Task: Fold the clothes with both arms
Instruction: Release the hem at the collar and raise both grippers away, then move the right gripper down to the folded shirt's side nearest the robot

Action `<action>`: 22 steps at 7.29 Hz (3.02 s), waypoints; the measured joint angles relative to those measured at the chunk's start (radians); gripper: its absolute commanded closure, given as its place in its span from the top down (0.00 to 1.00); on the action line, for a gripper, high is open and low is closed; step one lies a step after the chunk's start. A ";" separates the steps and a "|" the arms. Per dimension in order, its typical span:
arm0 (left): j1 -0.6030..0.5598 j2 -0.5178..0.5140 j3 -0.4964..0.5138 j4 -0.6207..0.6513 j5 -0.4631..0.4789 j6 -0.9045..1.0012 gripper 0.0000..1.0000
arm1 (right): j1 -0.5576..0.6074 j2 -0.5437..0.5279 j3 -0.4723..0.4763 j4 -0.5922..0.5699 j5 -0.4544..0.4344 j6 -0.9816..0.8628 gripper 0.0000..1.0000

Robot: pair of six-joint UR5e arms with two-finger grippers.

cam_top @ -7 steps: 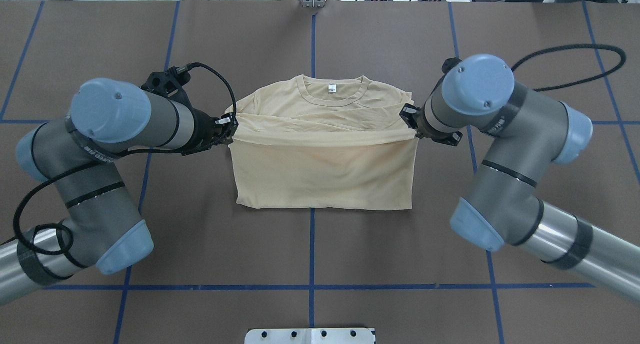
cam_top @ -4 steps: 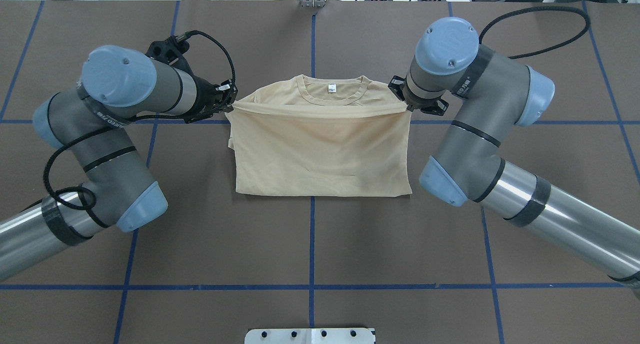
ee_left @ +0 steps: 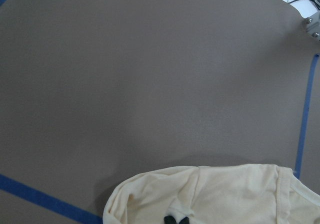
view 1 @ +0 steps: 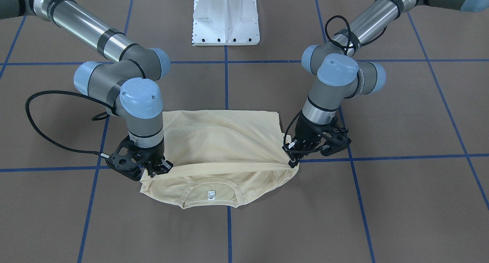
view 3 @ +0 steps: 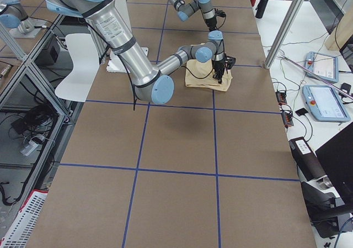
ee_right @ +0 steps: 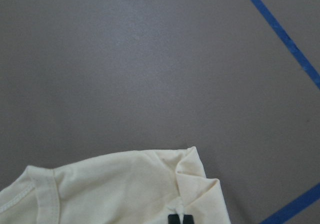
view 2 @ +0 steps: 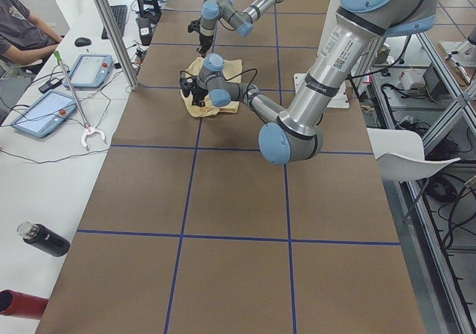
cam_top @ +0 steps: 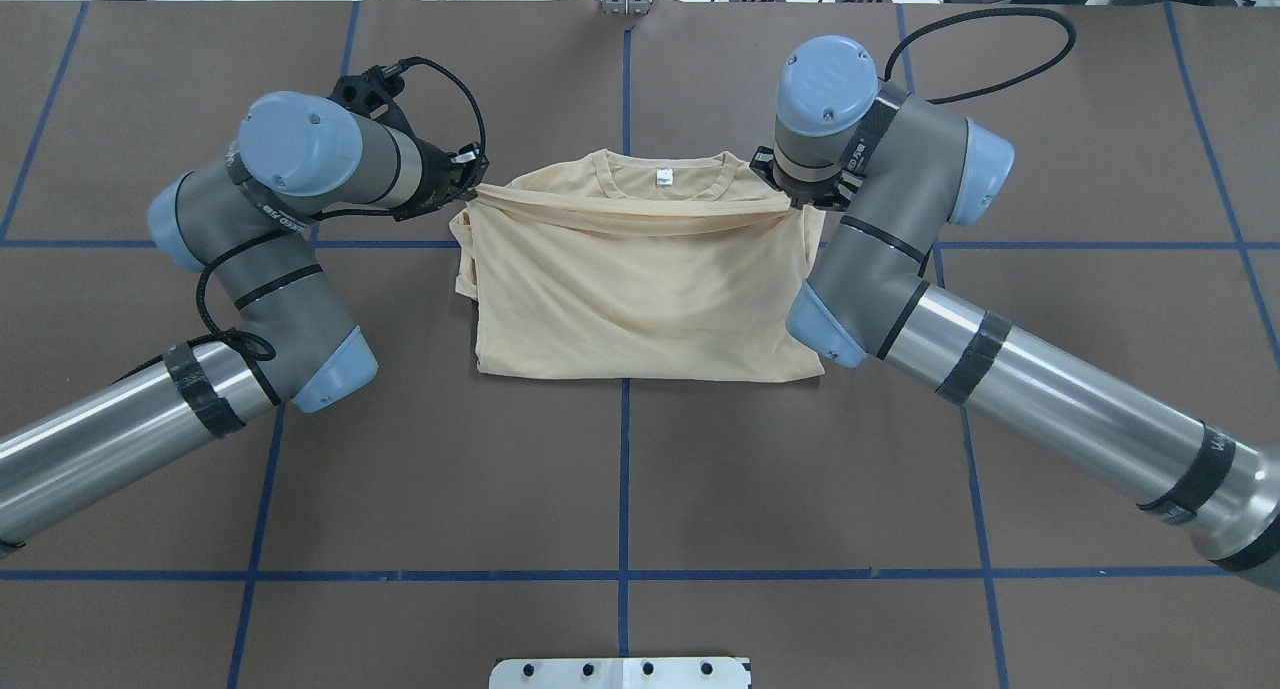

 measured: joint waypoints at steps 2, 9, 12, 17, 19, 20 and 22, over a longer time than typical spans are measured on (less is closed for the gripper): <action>0.000 -0.012 0.047 -0.025 0.025 0.019 0.00 | 0.000 0.016 -0.043 0.028 -0.003 -0.015 0.00; -0.001 -0.018 0.076 -0.053 0.032 0.023 0.29 | 0.005 0.073 -0.145 0.071 -0.033 -0.032 0.79; -0.033 -0.016 0.039 -0.081 0.010 0.026 0.29 | 0.056 0.066 -0.121 0.074 -0.019 -0.026 0.79; -0.055 0.088 -0.144 -0.080 0.000 0.024 0.30 | -0.064 -0.343 0.391 0.241 -0.012 0.392 0.77; -0.054 0.128 -0.182 -0.079 0.020 0.025 0.30 | -0.174 -0.385 0.451 0.298 -0.103 0.522 0.73; -0.052 0.143 -0.185 -0.079 0.024 0.025 0.30 | -0.209 -0.398 0.458 0.298 -0.141 0.538 0.73; -0.048 0.153 -0.183 -0.081 0.028 0.026 0.30 | -0.227 -0.427 0.470 0.294 -0.156 0.543 0.71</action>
